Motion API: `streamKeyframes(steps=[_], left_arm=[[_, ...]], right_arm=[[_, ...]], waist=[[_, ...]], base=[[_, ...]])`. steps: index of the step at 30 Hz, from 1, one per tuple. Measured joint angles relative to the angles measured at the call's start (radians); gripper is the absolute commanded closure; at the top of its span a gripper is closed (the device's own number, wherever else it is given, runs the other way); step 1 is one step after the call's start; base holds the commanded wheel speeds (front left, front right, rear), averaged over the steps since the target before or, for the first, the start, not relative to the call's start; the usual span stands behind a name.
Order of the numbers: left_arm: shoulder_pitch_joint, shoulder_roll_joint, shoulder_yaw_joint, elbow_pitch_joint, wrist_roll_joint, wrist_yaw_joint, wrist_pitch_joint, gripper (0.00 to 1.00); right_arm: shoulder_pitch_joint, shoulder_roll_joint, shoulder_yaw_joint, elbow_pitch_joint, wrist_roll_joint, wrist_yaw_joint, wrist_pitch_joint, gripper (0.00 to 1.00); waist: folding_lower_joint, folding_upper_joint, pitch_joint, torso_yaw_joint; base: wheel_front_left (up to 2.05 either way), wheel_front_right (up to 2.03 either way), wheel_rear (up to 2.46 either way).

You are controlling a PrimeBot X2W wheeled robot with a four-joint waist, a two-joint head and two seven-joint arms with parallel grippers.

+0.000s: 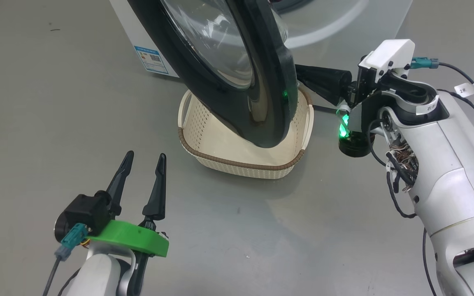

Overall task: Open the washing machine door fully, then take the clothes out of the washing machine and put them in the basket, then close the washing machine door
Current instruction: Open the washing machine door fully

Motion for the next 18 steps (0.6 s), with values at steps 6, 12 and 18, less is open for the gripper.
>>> streamKeyframes(steps=[6, 12, 18], left_arm=[[0.004, 0.000, 0.001, -0.002, 0.001, 0.000, 0.000, 0.00], [0.008, 0.000, 0.001, -0.002, 0.001, 0.000, 0.000, 0.00], [0.010, 0.000, 0.001, -0.003, 0.002, 0.000, 0.000, 0.00]], right_arm=[[0.014, 0.001, 0.048, -0.022, 0.033, 0.000, -0.008, 1.00], [0.027, 0.001, 0.095, -0.043, 0.061, 0.000, -0.021, 1.00], [0.058, 0.004, 0.159, -0.073, 0.102, 0.000, -0.027, 1.00]], waist=[[0.0000, 0.0000, -0.004, 0.002], [0.0000, 0.0000, -0.008, 0.002], [0.0000, 0.0000, -0.013, 0.000]], base=[[0.00, 0.00, 0.00], [0.00, 0.00, 0.00], [0.00, 0.00, 0.00]])
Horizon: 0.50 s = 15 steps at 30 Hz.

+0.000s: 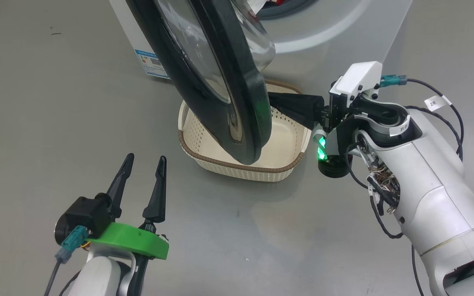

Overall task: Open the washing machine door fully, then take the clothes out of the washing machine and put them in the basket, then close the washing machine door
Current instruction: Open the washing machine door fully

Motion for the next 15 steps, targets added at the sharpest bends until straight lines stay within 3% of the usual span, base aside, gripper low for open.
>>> streamKeyframes(steps=[15], left_arm=[[0.013, 0.000, -0.001, -0.006, 0.010, 0.000, 0.000, 0.00]], right_arm=[[0.037, 0.000, 0.139, -0.086, 0.092, 0.000, -0.033, 1.00]], waist=[[0.0000, 0.0000, -0.008, -0.001]], base=[[0.00, 0.00, 0.00]])
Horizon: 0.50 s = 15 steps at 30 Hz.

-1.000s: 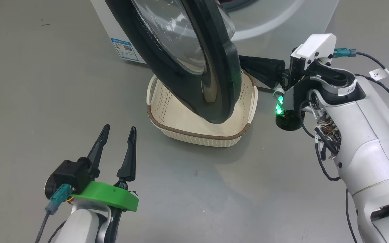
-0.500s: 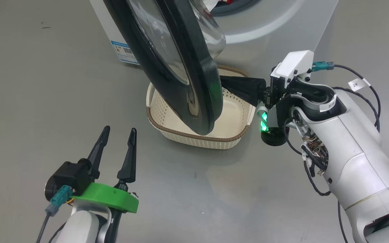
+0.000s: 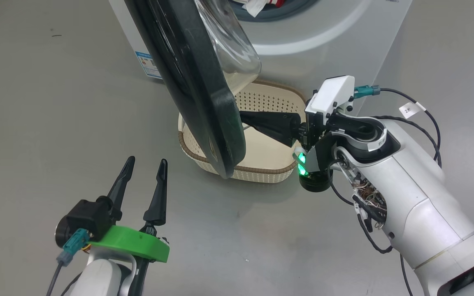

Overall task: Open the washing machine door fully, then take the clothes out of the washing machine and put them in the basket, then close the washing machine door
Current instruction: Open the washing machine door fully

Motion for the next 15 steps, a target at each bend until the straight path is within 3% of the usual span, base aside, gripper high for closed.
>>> streamKeyframes(steps=[15], left_arm=[[0.001, 0.000, 0.002, -0.012, 0.000, 0.000, 0.000, 0.00]], right_arm=[[0.002, 0.000, 0.095, -0.046, 0.060, 0.000, -0.062, 1.00]], waist=[[0.0000, 0.0000, 0.012, 0.001]], base=[[0.00, 0.00, 0.00]])
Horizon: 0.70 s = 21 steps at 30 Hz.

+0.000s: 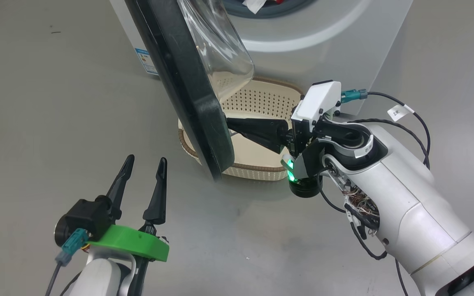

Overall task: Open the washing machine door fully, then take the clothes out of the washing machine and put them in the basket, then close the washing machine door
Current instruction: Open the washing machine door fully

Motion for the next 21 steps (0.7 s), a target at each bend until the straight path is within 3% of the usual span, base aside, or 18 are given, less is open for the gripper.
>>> streamKeyframes(steps=[14, 17, 18, 21], left_arm=[[0.001, 0.000, 0.039, -0.001, 0.012, 0.000, 0.000, 0.00], [0.007, 0.000, 0.049, -0.001, 0.020, 0.000, 0.000, 0.00], [0.012, 0.000, 0.054, -0.002, 0.024, 0.000, 0.000, 0.00], [0.019, 0.001, 0.072, -0.007, 0.031, 0.000, 0.000, 0.00]], right_arm=[[0.000, 0.003, 0.024, 0.012, -0.048, 0.008, -0.075, 1.00], [-0.002, -0.025, 0.046, 0.012, -0.141, 0.052, -0.130, 1.00], [-0.003, -0.060, 0.063, 0.011, -0.208, 0.087, -0.174, 1.00], [-0.004, -0.109, 0.085, 0.006, -0.317, 0.138, -0.254, 1.00]], waist=[[0.0000, 0.0000, -0.016, -0.032], [0.0000, 0.0000, -0.027, -0.049], [0.0000, 0.0000, -0.034, -0.061], [0.0000, 0.0000, -0.046, -0.082]], base=[[0.00, 0.00, 0.00], [0.00, 0.00, 0.00], [0.00, 0.00, 0.00], [0.00, 0.00, 0.00]])
